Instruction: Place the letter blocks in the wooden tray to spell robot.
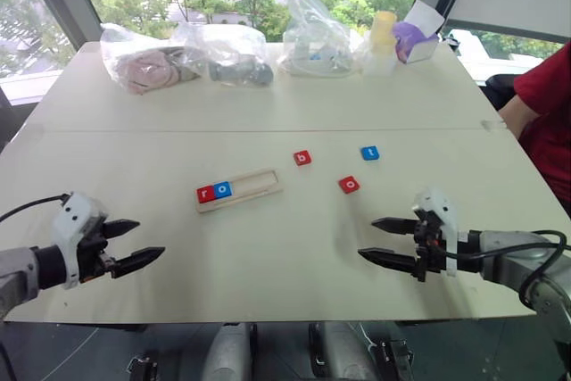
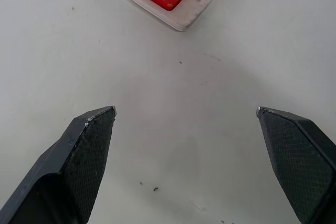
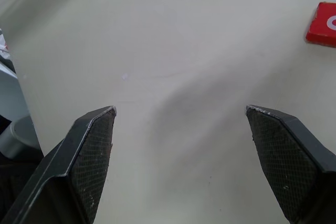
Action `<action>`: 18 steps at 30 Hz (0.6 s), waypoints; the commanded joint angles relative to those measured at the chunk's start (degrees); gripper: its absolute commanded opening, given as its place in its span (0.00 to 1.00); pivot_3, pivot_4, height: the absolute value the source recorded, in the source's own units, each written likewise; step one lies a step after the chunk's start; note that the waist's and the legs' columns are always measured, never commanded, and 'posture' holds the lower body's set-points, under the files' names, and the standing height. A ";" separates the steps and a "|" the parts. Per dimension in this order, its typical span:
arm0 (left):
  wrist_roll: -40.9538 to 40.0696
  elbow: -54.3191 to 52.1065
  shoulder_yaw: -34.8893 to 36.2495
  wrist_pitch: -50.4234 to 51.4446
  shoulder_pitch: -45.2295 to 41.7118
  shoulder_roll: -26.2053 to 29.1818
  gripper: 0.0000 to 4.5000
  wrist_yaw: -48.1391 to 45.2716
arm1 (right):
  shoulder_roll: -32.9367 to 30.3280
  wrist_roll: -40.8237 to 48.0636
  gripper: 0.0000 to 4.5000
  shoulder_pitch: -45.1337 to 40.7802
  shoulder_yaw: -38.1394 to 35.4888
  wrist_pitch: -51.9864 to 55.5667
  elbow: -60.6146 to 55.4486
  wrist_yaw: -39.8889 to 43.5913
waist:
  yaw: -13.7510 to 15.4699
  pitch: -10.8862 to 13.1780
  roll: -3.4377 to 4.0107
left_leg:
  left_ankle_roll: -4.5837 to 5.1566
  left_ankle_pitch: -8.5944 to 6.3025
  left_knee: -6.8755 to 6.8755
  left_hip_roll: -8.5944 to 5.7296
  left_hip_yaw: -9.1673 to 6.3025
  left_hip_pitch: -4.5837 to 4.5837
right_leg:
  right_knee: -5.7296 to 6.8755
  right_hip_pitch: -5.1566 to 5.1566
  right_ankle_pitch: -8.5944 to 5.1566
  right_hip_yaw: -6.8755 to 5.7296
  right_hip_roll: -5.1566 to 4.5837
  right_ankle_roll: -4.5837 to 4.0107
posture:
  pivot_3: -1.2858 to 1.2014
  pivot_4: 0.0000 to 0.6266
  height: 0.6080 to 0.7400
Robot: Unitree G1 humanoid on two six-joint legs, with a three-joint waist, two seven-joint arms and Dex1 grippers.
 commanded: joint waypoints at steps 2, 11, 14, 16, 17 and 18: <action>-0.03 -1.59 1.98 -1.24 0.12 -0.07 1.00 0.69 | -0.80 -0.56 0.90 -0.68 0.25 -1.32 -0.05 0.66 | 0.01 0.00 0.00 | 0.00 0.00 0.00 0.00 0.00 -0.01 | -0.01 0.00 0.00 0.00 -0.01 0.00 | 0.52 0.24 1.00; 1.77 0.18 0.86 -4.53 -1.88 -0.11 1.00 1.91 | -0.13 -1.17 0.90 -0.84 0.26 -1.31 0.53 -0.04 | 0.03 0.00 0.00 | 0.00 0.00 0.00 0.00 0.01 -0.01 | 0.00 0.00 0.00 0.00 -0.02 0.00 | 0.52 0.24 1.00; 1.12 0.41 0.75 -4.02 -2.06 -0.01 1.00 1.24 | 0.47 -1.58 0.90 -0.66 0.27 -1.29 0.99 -0.97 | 0.00 0.00 0.00 | 0.00 0.00 0.00 0.00 0.01 0.00 | 0.00 0.00 0.00 0.00 -0.02 0.00 | 0.52 0.24 1.00; 0.98 0.29 0.92 -3.85 -2.09 0.10 1.00 0.96 | 0.39 -1.41 0.90 -0.53 0.02 -1.28 1.04 -0.94 | -0.05 0.00 0.00 | 0.00 0.00 0.00 -0.01 0.02 -0.01 | -0.01 0.00 0.00 0.01 -0.02 0.00 | 0.52 0.24 1.00; 1.21 0.40 0.92 -3.90 -2.18 0.27 1.00 0.98 | 0.28 -1.35 0.90 -0.55 -0.08 -1.31 1.14 -0.86 | -0.03 0.00 0.00 | 0.00 0.00 -0.01 -0.01 0.02 -0.01 | -0.01 0.00 0.00 0.01 -0.02 0.00 | 0.52 0.24 1.00; 1.68 0.64 0.87 -4.20 -2.28 0.45 1.00 1.07 | 0.17 -1.35 0.90 -0.53 -0.21 -1.33 1.22 -0.81 | -0.02 0.00 0.00 | 0.00 0.00 -0.01 0.00 0.02 -0.01 | -0.01 0.00 0.00 0.01 -0.02 0.00 | 0.52 0.24 1.00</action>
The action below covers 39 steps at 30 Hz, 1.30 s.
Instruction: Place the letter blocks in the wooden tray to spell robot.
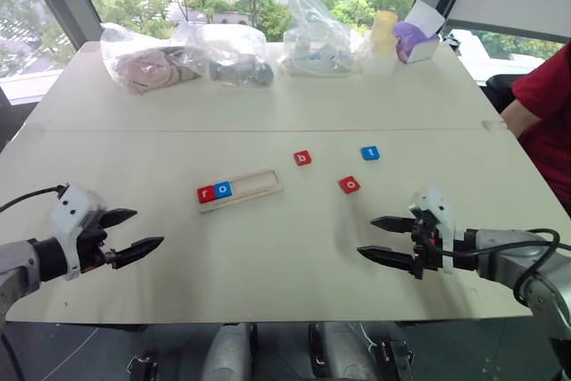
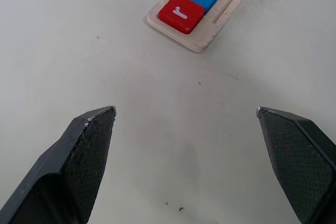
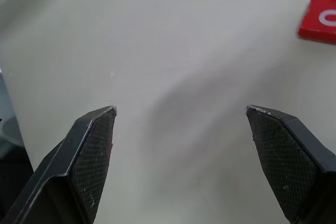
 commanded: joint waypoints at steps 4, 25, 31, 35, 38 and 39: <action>1.87 1.77 0.17 -2.36 -2.64 1.76 1.00 -0.08 | -0.49 0.07 0.90 -2.51 -1.00 0.95 1.09 -1.16 | 0.05 0.00 0.00 | 0.00 0.00 0.01 0.00 0.00 0.00 | 0.00 0.00 0.00 0.00 0.00 0.00 | 0.52 0.24 1.00; 21.10 36.07 -33.40 -28.25 -38.30 -3.37 1.00 -14.33 | 19.22 -1.37 0.90 -17.01 17.89 7.71 -8.32 -18.13 | 0.02 -0.02 -0.04 | 0.01 0.01 0.07 -0.08 0.07 -0.14 | 0.17 -0.15 0.12 -0.06 0.23 0.09 | 0.52 0.24 1.00; 24.04 45.45 -35.27 -33.49 -43.87 -6.95 1.00 -14.85 | 17.49 -3.49 0.90 -15.30 17.47 5.81 -8.09 -18.06 | 0.00 -0.03 -0.05 | 0.02 0.01 0.06 -0.10 0.09 -0.13 | 0.22 -0.14 0.18 -0.12 0.33 0.21 | 0.52 0.24 1.00; 24.53 47.49 -36.41 -34.35 -44.76 -8.53 1.00 -16.84 | 18.00 -3.66 0.90 -14.54 16.96 5.74 -8.50 -18.81 | 0.00 -0.03 -0.05 | 0.02 0.01 0.09 -0.08 0.08 -0.05 | 0.28 -0.07 0.18 -0.12 0.33 0.22 | 0.52 0.24 1.00; 25.32 48.84 -36.97 -35.45 -44.98 -8.92 0.94 -18.13 | 18.09 -3.90 0.92 -14.01 16.63 5.68 -8.68 -19.10 | 0.08 -0.04 -0.05 | 0.02 0.01 0.11 -0.08 0.07 -0.04 | 0.27 -0.01 0.16 -0.13 0.31 0.24 | 0.52 0.24 1.00; 25.42 49.18 -37.05 -35.74 -44.97 -8.97 0.88 -18.51 | 18.04 -3.97 0.92 -13.84 16.45 5.62 -8.69 -19.16 | 0.08 -0.04 -0.04 | 0.02 0.01 0.11 -0.08 0.07 -0.04 | 0.26 -0.01 0.16 -0.12 0.30 0.24 | 0.52 0.24 1.00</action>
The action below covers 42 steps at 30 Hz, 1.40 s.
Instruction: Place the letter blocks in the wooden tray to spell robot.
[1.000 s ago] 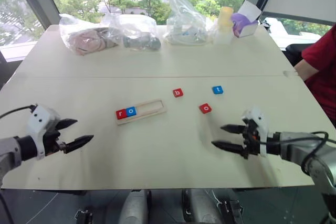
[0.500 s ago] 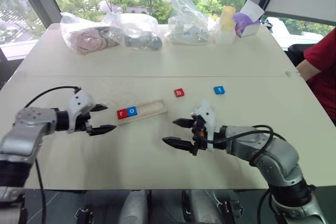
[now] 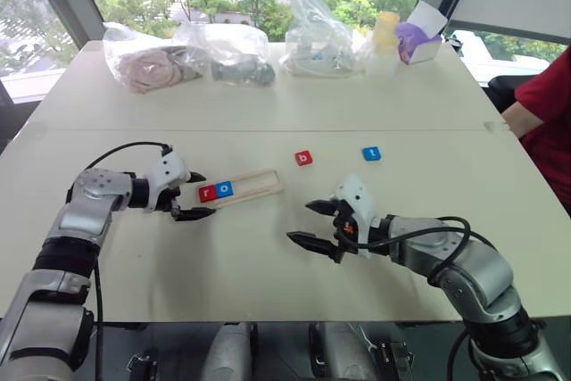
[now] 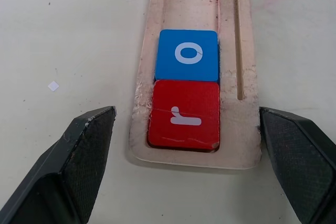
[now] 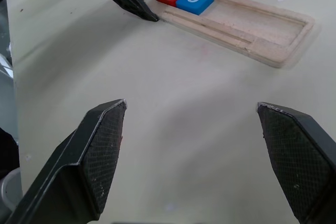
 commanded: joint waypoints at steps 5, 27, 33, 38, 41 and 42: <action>1.33 1.79 -1.24 -0.39 -0.20 -1.27 0.69 -1.84 | -0.72 -0.41 0.92 1.12 -3.15 -1.91 -1.33 -0.46 | -0.01 -0.02 0.02 | 0.00 0.00 0.00 0.00 -0.03 0.04 | 0.01 0.05 0.00 0.00 -0.01 0.00 | 0.52 0.24 1.00; 3.70 1.57 -6.86 -5.70 -7.50 -6.35 0.80 -10.71 | -1.08 -1.31 0.92 11.82 -15.52 -3.76 -3.46 -7.26 | -0.18 -0.03 -0.02 | 0.01 0.00 0.04 -0.03 -0.05 -0.01 | 0.02 0.03 -0.01 -0.01 0.16 0.05 | 0.52 0.24 1.00; 3.52 0.92 -5.98 -5.52 -6.56 -6.68 0.99 -9.45 | -0.74 -2.22 0.92 10.16 -15.33 -4.30 -2.35 -8.85 | -0.16 -0.03 -0.02 | 0.01 0.00 0.04 -0.03 -0.06 0.00 | 0.03 0.04 -0.01 -0.01 0.15 0.05 | 0.52 0.24 1.00; 2.12 -3.86 -4.09 -3.25 -4.34 -4.65 0.99 -8.40 | 5.08 -4.33 0.92 2.40 -13.38 -2.88 2.42 -15.01 | -0.50 -0.03 -0.02 | 0.01 0.00 0.07 0.02 -0.08 0.05 | 0.06 0.05 0.00 0.01 0.18 0.04 | 0.52 0.24 1.00; 0.66 -8.54 -1.83 0.11 -2.51 -2.25 0.99 -7.56 | 9.08 -8.55 0.92 -4.13 -8.80 -3.64 8.86 -17.94 | -0.57 -0.03 -0.03 | 0.01 0.00 0.06 0.04 -0.11 0.05 | 0.13 0.00 0.00 0.04 0.19 0.03 | 0.52 0.24 1.00; 0.46 -9.67 -0.91 0.89 -2.10 -1.12 0.99 -6.98 | 10.98 -10.65 0.92 -7.29 -7.19 -4.87 13.02 -19.25 | -0.57 -0.03 -0.03 | 0.01 0.00 0.04 0.03 -0.11 0.04 | 0.15 -0.02 0.00 0.04 0.19 0.03 | 0.52 0.24 1.00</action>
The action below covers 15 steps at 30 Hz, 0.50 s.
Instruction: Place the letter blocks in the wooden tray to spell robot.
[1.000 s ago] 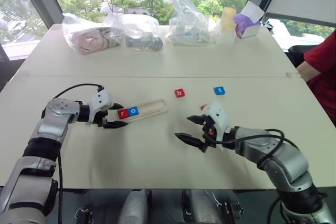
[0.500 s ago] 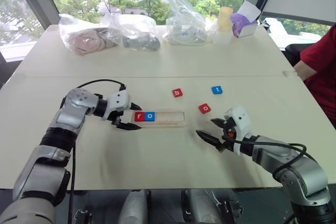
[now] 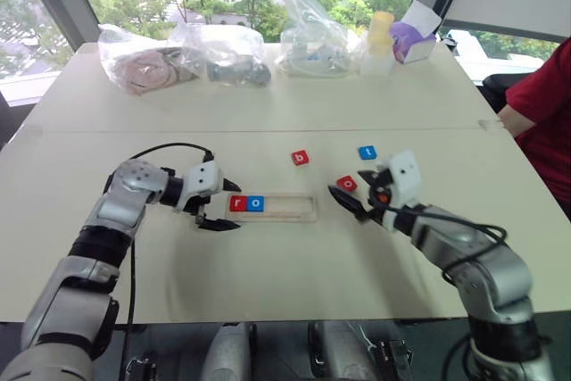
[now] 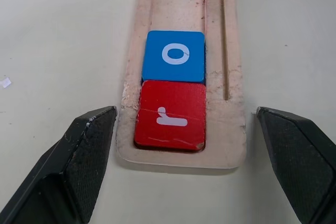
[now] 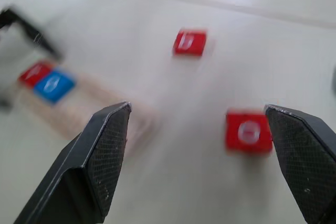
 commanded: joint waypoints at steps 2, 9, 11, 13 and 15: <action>-2.08 -5.79 4.75 3.71 0.61 4.25 0.99 1.93 | 5.92 -7.07 0.92 -9.56 5.10 -3.94 12.45 -4.36 | 0.09 0.01 0.01 | 0.00 0.00 -0.01 0.00 0.01 -0.03 | 0.05 -0.09 0.00 0.00 0.00 0.00 | 0.52 0.24 1.00; -6.24 -18.30 11.56 13.35 3.83 8.88 0.99 6.74 | 13.09 -14.84 0.92 -20.02 9.28 -10.06 32.38 -6.19 | 0.21 0.01 0.01 | 0.00 0.00 -0.07 -0.03 0.03 -0.11 | 0.09 -0.14 0.00 -0.01 -0.14 0.02 | 0.52 0.24 1.00; -7.71 -23.22 13.67 16.51 6.10 9.84 0.99 8.48 | 14.73 -16.15 0.92 -21.98 9.72 -10.63 35.50 -6.52 | 0.02 0.02 0.03 | 0.00 0.00 -0.11 -0.02 0.01 -0.12 | 0.07 -0.18 0.00 0.00 -0.18 0.03 | 0.52 0.24 1.00; -8.86 -27.22 15.16 19.12 7.94 10.08 0.99 10.49 | 15.62 -17.34 0.92 -23.06 10.30 -11.34 37.48 -6.22 | -0.03 0.02 0.03 | 0.00 0.00 -0.14 -0.02 0.01 -0.12 | 0.10 -0.24 0.00 0.02 -0.20 0.03 | 0.52 0.24 1.00; -9.33 -29.84 16.10 20.70 9.28 10.01 0.99 12.51 | 16.77 -17.58 0.92 -23.81 9.98 -11.76 39.16 -5.85 | -0.05 0.02 0.03 | 0.00 0.00 -0.13 0.00 -0.01 -0.12 | 0.13 -0.25 0.01 0.02 -0.18 0.03 | 0.52 0.24 1.00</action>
